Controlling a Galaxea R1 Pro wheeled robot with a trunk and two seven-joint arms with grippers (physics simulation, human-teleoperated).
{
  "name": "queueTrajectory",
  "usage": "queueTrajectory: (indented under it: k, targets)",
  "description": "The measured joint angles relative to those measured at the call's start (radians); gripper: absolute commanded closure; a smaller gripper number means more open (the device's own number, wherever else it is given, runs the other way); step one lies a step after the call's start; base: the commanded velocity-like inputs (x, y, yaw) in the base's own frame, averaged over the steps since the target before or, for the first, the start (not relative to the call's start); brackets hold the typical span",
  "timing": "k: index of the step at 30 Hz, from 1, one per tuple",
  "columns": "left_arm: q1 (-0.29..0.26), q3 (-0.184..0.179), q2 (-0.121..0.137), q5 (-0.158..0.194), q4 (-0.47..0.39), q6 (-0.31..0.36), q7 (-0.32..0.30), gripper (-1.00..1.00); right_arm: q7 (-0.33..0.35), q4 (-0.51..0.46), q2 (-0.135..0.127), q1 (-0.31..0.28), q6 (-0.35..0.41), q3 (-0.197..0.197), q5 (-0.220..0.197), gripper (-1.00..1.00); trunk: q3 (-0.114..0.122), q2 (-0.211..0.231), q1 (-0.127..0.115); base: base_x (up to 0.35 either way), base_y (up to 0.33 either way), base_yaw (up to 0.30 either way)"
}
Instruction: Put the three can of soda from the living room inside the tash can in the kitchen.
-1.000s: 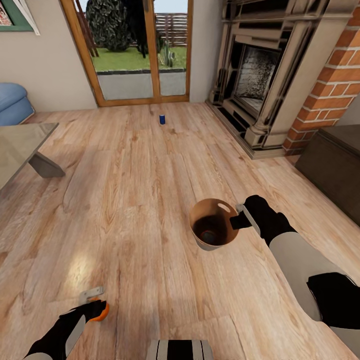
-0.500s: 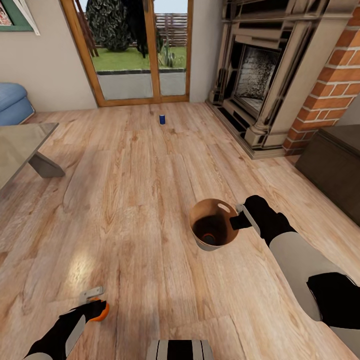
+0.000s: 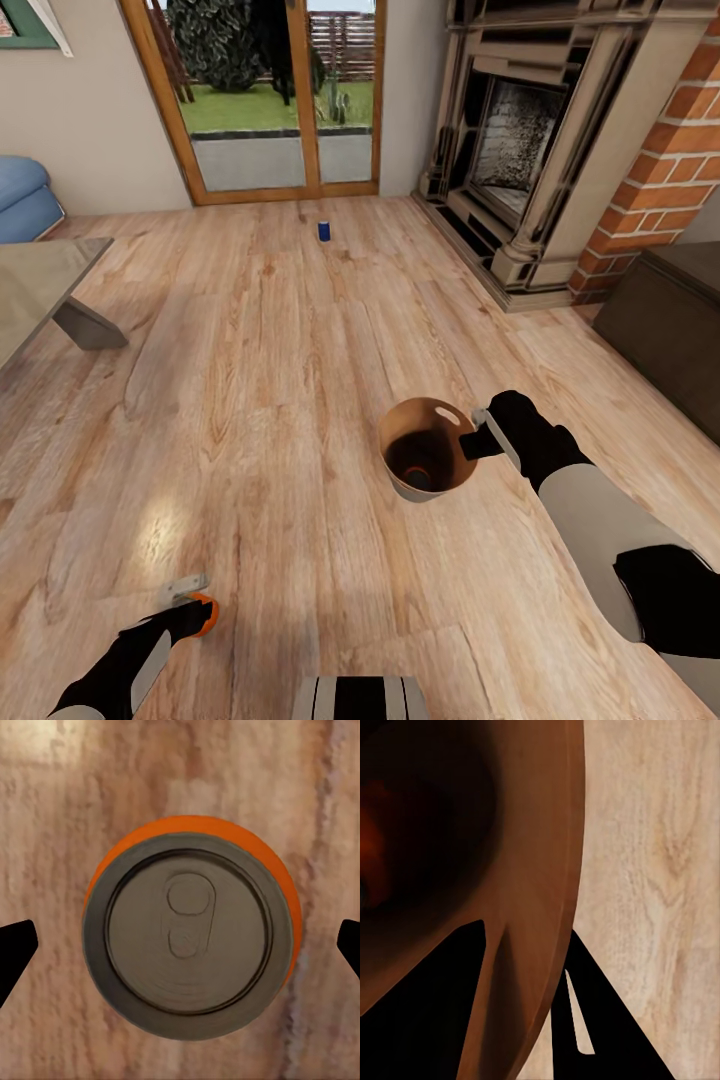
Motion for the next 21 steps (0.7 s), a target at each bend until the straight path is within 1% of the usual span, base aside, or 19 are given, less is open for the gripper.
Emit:
queueTrajectory:
  k: [20,21]
  targets:
    - [0.0,-0.002,0.0,0.0,-0.004,-0.001,0.0,-1.0,0.0,0.014,0.0,0.0,0.0,0.002,0.0,1.0,0.0,0.0,0.0,0.0,0.0,0.0]
    - [0.0,-0.002,0.0,0.0,-0.005,-0.001,0.0,1.0,0.0,0.015,0.0,0.0,0.0,0.002,0.0,1.0,0.0,0.0,0.0,0.0,0.0,0.0]
